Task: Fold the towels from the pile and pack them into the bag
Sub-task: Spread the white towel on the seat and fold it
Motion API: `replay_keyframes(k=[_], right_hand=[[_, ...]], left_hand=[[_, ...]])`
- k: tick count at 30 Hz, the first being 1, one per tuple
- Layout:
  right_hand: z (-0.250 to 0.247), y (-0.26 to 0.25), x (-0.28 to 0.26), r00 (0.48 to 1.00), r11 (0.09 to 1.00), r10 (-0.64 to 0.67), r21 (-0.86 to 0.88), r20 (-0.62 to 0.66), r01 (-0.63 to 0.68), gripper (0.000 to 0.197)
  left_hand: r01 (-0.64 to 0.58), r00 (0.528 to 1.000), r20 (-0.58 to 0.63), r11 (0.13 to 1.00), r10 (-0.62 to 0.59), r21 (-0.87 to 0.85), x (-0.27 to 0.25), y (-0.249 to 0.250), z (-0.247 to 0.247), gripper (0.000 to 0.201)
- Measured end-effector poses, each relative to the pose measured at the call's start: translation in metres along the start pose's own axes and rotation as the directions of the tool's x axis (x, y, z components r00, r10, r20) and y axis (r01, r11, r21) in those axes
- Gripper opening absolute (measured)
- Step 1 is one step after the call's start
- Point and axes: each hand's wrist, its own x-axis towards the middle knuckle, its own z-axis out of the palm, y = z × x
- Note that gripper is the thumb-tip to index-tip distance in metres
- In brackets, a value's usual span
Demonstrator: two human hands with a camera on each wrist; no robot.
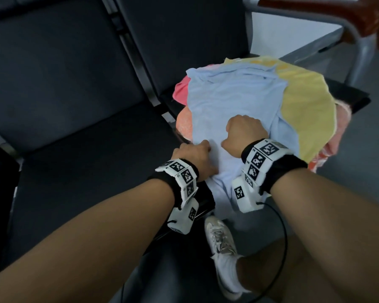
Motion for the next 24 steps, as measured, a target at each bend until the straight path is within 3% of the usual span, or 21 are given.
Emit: replay_keyframes(k=[6,9,15,18,24], right_hand=[[0.002,0.008,-0.001,0.998,1.000,0.008,0.028,0.055,-0.009,0.036],[0.002,0.004,-0.006,0.996,0.997,-0.051,0.060,0.072,0.047,0.040],[-0.007,-0.007,-0.018,0.976,0.973,-0.204,0.123,0.074,0.194,0.036],[-0.008,-0.017,-0.023,0.960,0.955,-0.274,0.135,0.052,0.265,0.027],[-0.009,-0.049,-0.030,0.953,0.944,-0.295,0.177,0.066,0.280,0.018]], left_hand=[[0.036,0.999,-0.018,0.991,-0.038,-0.130,0.001,0.007,0.000,0.032],[0.016,0.994,-0.102,0.979,-0.037,-0.201,0.002,0.013,-0.004,0.027],[-0.132,0.939,-0.345,0.928,0.005,-0.347,-0.009,0.016,-0.017,0.024],[-0.184,0.919,-0.394,0.913,0.028,-0.363,-0.018,0.011,-0.025,0.025],[-0.257,0.868,-0.496,0.856,0.002,-0.448,-0.037,-0.017,-0.027,0.028]])
